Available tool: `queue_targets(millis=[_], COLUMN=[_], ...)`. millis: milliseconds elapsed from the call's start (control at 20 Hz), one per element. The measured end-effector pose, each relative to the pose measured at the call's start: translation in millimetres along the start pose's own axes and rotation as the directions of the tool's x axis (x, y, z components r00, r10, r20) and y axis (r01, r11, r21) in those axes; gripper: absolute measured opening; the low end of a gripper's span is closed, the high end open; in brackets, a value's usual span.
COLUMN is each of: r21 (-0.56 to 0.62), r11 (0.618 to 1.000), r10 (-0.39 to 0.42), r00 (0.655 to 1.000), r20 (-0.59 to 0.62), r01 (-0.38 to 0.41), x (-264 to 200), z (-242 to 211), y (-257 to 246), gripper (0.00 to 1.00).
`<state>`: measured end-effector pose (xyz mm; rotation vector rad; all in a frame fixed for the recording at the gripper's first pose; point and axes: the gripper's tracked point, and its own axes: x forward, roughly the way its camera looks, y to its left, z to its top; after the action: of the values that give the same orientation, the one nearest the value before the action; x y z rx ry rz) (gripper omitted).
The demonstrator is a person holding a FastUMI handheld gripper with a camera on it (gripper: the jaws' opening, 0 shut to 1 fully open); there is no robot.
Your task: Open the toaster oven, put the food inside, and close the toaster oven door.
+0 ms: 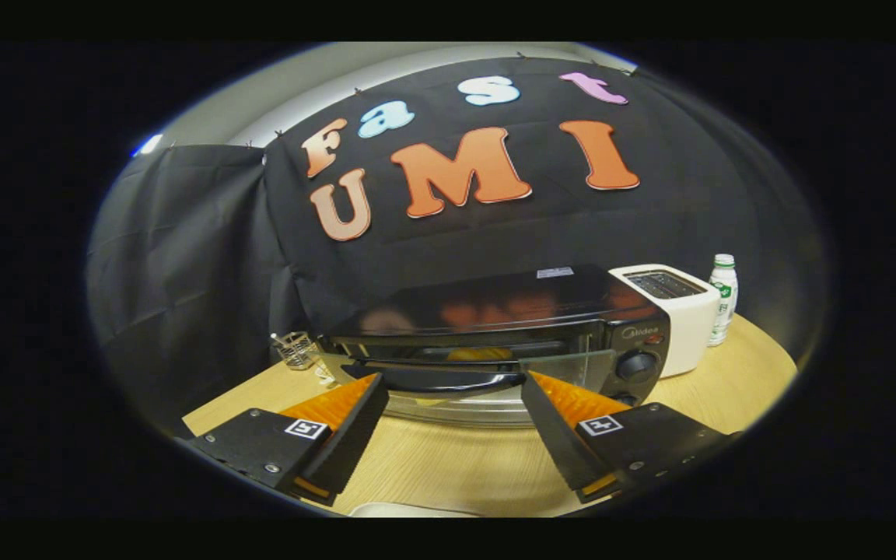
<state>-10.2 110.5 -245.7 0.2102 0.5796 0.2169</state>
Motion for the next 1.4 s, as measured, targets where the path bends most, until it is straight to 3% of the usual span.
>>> queue_targets(millis=[700, 1100, 1400], r21=[-0.062, -0.22, -0.214], r11=[0.996, 0.971, 0.97], r10=[-0.059, -0.043, -0.007], r00=[0.998, 0.969, 0.898], r20=[0.008, 0.243, 0.44], r01=[0.059, 0.098, 0.112], x=[12, -53, -114], z=[10, 77, 137], y=[-5, 25, 43], gripper=[1.0, 0.99, 0.99])
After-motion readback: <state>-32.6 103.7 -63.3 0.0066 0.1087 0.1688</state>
